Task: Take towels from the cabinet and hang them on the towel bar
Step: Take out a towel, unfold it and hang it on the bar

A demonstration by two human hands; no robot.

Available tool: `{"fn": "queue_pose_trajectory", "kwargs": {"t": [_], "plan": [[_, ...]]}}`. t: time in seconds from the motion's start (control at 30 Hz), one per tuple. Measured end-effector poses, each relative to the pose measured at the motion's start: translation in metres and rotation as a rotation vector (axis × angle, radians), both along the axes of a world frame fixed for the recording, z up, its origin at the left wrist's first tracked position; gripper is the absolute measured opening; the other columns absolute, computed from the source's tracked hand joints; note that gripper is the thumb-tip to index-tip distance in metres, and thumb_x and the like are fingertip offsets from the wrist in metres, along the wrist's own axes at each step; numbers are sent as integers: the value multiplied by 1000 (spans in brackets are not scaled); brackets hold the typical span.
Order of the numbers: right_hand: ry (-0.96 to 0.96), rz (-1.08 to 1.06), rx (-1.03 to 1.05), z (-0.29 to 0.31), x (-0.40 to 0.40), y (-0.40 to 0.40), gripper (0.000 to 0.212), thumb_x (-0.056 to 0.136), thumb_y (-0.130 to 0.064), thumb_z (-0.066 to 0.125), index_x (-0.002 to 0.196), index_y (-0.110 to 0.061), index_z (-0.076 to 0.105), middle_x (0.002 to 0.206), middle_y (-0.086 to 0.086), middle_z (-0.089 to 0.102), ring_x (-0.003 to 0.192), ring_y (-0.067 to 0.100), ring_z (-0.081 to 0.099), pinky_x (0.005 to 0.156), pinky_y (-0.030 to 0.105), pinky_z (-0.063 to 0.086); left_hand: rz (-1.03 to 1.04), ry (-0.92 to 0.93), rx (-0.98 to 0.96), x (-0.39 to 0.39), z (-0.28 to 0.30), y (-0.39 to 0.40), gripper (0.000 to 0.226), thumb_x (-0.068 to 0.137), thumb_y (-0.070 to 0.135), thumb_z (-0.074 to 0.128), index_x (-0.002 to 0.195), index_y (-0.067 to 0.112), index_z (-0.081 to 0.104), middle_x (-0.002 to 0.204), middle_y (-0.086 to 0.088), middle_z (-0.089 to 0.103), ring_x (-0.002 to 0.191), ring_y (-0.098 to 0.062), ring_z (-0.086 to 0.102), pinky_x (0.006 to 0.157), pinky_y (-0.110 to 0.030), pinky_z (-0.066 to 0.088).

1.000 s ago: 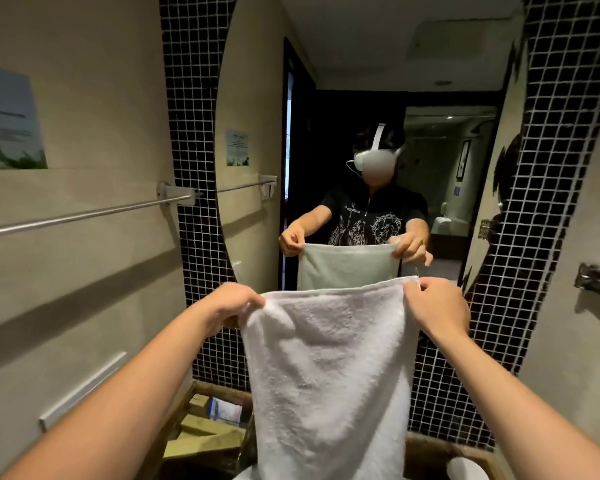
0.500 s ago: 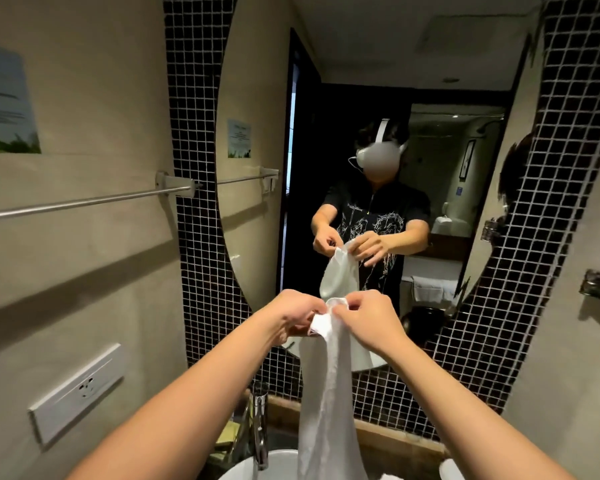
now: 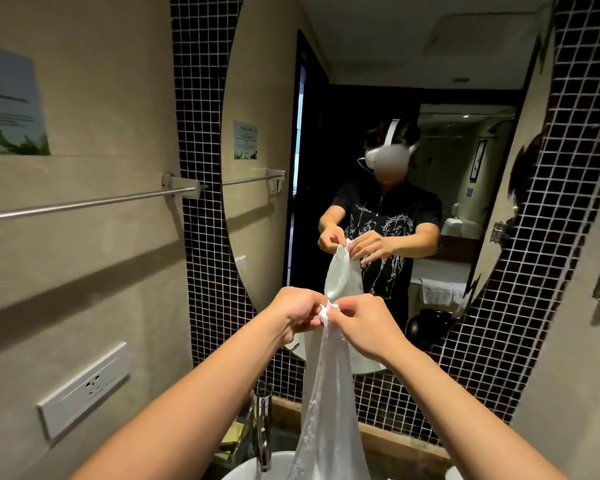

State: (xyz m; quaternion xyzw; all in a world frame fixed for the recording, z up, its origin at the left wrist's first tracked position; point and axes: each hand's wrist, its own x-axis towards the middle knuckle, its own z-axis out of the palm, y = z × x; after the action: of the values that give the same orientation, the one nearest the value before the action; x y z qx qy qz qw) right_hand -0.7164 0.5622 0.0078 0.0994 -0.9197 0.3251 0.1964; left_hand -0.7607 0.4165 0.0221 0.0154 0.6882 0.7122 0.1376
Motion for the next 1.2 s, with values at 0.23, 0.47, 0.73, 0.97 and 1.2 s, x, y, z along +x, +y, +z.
{"fn": "queue_pose_trajectory", "kwargs": {"t": [0.23, 0.47, 0.73, 0.97, 1.2], "plan": [[36, 14, -15, -2, 6, -1, 28, 90, -40, 57, 76, -27, 77, 62, -2, 67, 59, 13, 54, 60, 35, 45, 52, 69, -21, -2, -1, -1, 6, 76, -3, 66, 73, -2, 72, 61, -12, 64, 43, -16, 56, 43, -20, 46], [53, -58, 31, -9, 10, -4, 32, 77, -57, 67, 80, -26, 75, 69, -8, 70, 73, 11, 64, 67, 38, 54, 77, 158, -113, 5, -2, 4, 12, 73, 4, 65, 62, 8, 64, 56, -7, 60, 43, -17, 51, 44, -22, 40], [100, -56, 33, 0, 13, 9, 11, 88, -33, 65, 87, -27, 74, 76, -8, 70, 73, 12, 63, 72, 41, 53, 100, 558, -416, -7, -3, -14, 26, 83, 35, 64, 64, 18, 62, 57, 11, 61, 54, -7, 51, 56, -25, 41], [99, -11, 98, 9, 21, 18, 12, 87, -33, 66, 95, -30, 75, 82, -13, 71, 77, 4, 62, 73, 33, 53, -96, 649, -517, -6, 10, -20, 34, 88, 45, 63, 66, 21, 72, 57, 1, 55, 53, -6, 47, 55, -15, 38], [85, -26, 114, 6, 27, 26, 10, 87, -32, 65, 89, -30, 74, 78, -15, 69, 77, 3, 61, 73, 34, 53, -223, 636, -539, -4, 5, -18, 51, 85, 44, 63, 48, 13, 45, 58, -8, 39, 58, -19, 34, 58, -30, 31]]}}
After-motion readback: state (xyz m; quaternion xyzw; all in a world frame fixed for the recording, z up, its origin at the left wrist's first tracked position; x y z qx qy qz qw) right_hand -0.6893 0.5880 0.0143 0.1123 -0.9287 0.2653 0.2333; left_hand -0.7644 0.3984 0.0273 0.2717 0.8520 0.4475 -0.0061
